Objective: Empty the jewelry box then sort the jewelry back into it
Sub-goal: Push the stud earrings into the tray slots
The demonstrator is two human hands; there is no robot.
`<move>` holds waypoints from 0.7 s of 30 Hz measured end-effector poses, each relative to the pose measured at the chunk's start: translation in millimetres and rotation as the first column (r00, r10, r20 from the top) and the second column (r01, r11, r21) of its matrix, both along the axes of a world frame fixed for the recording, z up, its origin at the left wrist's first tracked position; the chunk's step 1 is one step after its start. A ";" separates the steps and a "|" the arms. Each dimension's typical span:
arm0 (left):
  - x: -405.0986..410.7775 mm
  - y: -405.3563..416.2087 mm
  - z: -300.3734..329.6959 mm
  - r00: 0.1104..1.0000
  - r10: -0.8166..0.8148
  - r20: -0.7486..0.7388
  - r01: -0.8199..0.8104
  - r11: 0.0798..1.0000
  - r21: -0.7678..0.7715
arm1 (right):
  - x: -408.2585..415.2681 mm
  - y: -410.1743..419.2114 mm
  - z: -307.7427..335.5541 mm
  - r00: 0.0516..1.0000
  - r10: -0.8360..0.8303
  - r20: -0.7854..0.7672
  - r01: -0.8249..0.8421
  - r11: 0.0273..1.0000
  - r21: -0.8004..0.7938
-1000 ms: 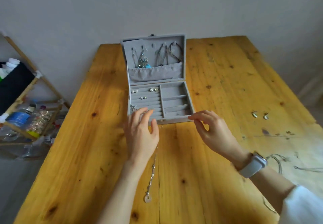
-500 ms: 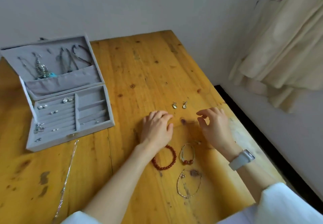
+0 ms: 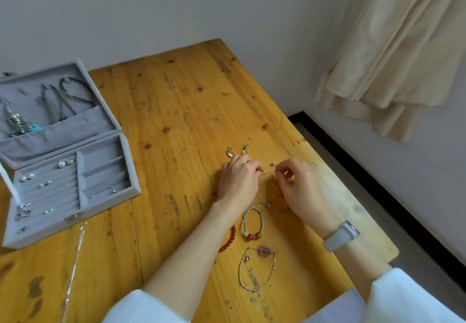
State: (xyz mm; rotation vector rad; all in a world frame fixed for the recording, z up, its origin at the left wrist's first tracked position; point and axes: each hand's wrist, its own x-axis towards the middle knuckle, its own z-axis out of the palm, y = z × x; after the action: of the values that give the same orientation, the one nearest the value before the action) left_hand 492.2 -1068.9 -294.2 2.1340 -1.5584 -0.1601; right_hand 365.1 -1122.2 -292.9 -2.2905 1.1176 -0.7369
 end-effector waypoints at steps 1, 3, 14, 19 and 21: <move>1.6 1.8 0.2 1.000 -0.002 -0.008 0.002 1.000 -0.002 | 0.3 2.0 2.8 0.999 0.001 0.035 -0.001 1.000 0.018; 7.3 11.5 3.1 0.999 -0.002 -0.045 0.001 1.000 -0.026 | 4.7 6.7 8.3 0.996 0.009 0.094 -0.012 0.999 0.041; 100.4 171.4 26.8 0.791 0.400 -0.462 -0.559 0.780 -0.282 | 106.1 84.3 46.3 0.912 0.339 0.232 -0.370 0.923 0.106; 155.4 242.4 29.0 0.675 0.525 -0.518 -0.695 0.689 -0.207 | 168.3 135.2 46.0 0.851 0.476 0.224 -0.505 0.858 0.093; 175.2 259.7 34.2 0.672 0.550 -0.495 -0.691 0.706 -0.154 | 186.5 149.9 42.6 0.833 0.513 0.207 -0.539 0.837 0.096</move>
State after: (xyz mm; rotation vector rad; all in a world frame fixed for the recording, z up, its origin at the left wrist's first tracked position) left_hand 667.4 -809.2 -260.1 2.0558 -0.4893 -0.0930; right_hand 551.6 -972.3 -250.3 -2.1986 0.4003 -0.5872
